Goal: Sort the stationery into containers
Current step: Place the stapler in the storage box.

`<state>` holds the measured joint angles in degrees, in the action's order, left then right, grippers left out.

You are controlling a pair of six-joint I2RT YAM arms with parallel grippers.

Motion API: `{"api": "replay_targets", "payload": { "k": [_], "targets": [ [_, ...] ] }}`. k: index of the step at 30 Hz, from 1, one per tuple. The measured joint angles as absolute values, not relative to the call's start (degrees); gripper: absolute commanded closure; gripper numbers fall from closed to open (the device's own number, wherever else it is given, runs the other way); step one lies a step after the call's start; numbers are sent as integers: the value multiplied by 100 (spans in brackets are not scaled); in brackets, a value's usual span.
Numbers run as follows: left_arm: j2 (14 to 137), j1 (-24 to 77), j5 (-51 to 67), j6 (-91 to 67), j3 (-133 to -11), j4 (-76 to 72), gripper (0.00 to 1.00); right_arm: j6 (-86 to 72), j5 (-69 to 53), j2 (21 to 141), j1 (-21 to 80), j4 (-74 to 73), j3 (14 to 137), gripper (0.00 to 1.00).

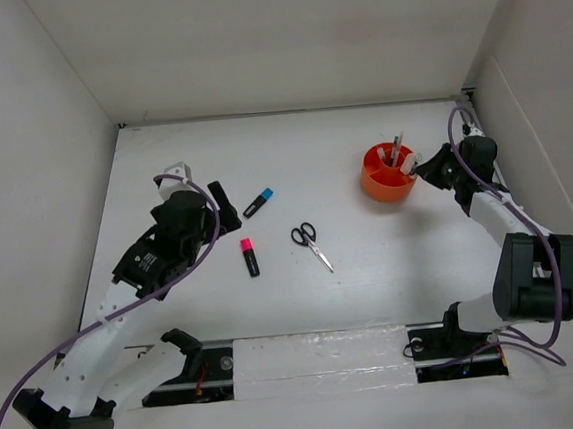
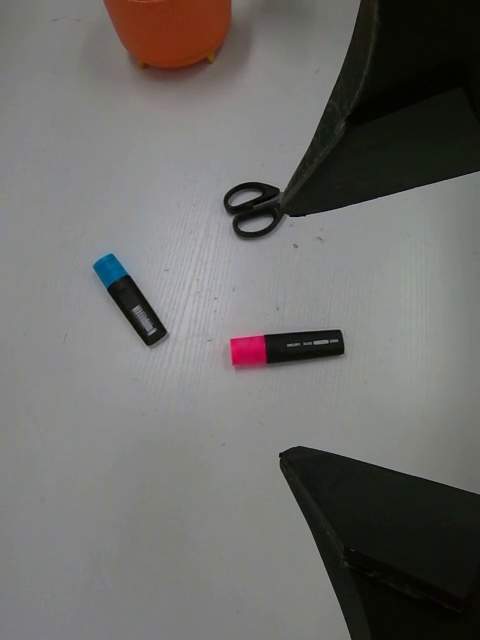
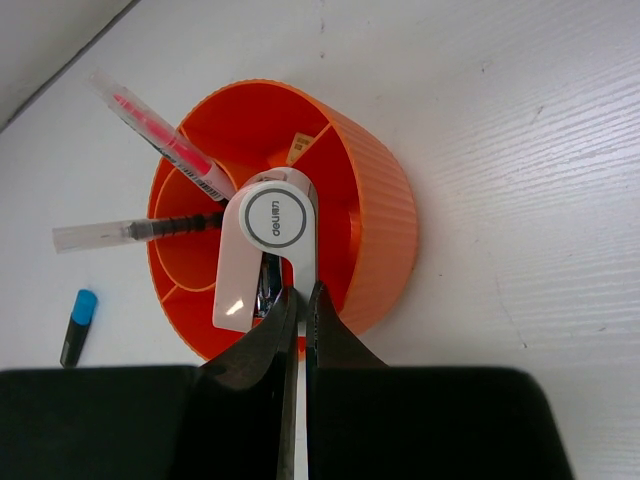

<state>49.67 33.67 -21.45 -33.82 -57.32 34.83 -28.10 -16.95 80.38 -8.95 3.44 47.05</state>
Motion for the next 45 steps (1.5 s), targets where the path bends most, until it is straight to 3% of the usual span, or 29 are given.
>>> {"api": "replay_targets", "payload": {
  "k": [33, 40, 45],
  "targets": [
    [4932, 3367, -2117, -3380, -5690, 3411, 0, -2832, -1785, 8038, -1052, 309, 4674, 100],
    [4930, 3367, -2117, -3380, -5673, 3406, 0, -2847, -1791, 8040, -1052, 320, 4663, 98],
    [4930, 3367, -2117, -3345, -5671, 3409, 0, -2899, -1820, 8132, -1052, 349, 4663, 88]
  ]
}}
